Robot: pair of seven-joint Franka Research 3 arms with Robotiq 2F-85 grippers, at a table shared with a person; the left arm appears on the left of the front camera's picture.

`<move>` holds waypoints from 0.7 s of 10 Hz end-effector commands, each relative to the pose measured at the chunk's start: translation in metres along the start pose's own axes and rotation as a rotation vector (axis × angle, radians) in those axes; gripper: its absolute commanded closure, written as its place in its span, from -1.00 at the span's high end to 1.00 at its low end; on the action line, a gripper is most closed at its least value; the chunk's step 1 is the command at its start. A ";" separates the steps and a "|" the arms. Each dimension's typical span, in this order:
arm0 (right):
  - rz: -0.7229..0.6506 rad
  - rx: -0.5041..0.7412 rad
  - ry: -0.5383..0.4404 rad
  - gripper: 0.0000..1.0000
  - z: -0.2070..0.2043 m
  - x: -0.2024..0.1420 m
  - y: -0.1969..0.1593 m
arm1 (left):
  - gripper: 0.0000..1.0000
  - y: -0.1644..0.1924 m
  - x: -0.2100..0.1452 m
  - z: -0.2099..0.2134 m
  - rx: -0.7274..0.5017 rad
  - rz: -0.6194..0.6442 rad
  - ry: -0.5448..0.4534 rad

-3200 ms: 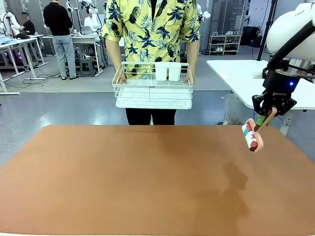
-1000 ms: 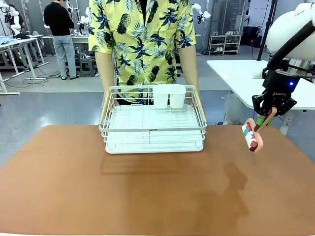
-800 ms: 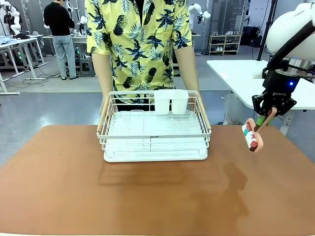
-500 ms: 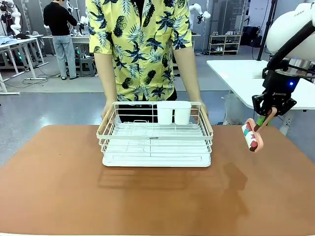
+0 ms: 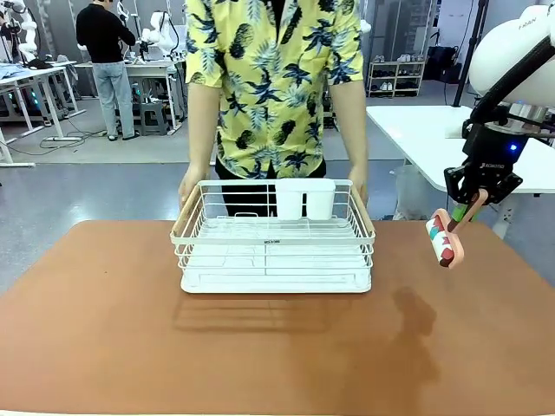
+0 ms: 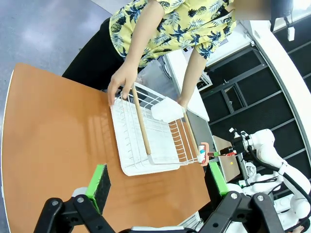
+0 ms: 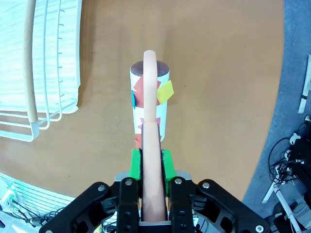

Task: Clean the table.
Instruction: Place the Lint Roller down when the Dish drying rack is positioned in the middle of the table.

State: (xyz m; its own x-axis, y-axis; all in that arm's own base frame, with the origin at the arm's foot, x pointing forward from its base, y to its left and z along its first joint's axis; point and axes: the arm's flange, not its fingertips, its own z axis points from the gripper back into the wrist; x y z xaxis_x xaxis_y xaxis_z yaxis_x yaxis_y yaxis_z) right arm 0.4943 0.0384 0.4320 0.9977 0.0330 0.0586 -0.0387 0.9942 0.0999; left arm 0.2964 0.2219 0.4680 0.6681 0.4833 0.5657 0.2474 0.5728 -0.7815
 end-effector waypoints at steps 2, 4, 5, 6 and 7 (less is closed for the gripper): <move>0.003 0.001 0.004 -0.58 0.004 0.001 0.001 | 1.00 0.000 0.001 0.001 -0.007 -0.001 -0.006; 0.003 0.001 0.004 -0.58 0.004 0.001 0.001 | 1.00 0.000 0.001 0.001 -0.007 -0.001 -0.006; 0.003 0.001 0.004 -0.58 0.004 0.001 0.001 | 1.00 0.000 0.001 0.001 -0.007 -0.001 -0.006; 0.003 0.001 0.004 -0.58 0.004 0.001 0.001 | 1.00 0.000 0.001 0.001 -0.007 -0.001 -0.006; 0.003 0.001 0.004 -0.58 0.004 0.001 0.001 | 1.00 0.000 0.001 0.001 -0.007 -0.001 -0.006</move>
State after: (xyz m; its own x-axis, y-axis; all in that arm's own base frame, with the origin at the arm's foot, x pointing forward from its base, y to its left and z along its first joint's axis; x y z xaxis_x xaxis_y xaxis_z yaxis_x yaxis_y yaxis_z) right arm 0.4943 0.0384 0.4320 0.9977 0.0330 0.0586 -0.0387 0.9942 0.0999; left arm 0.2964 0.2219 0.4680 0.6681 0.4833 0.5657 0.2474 0.5728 -0.7815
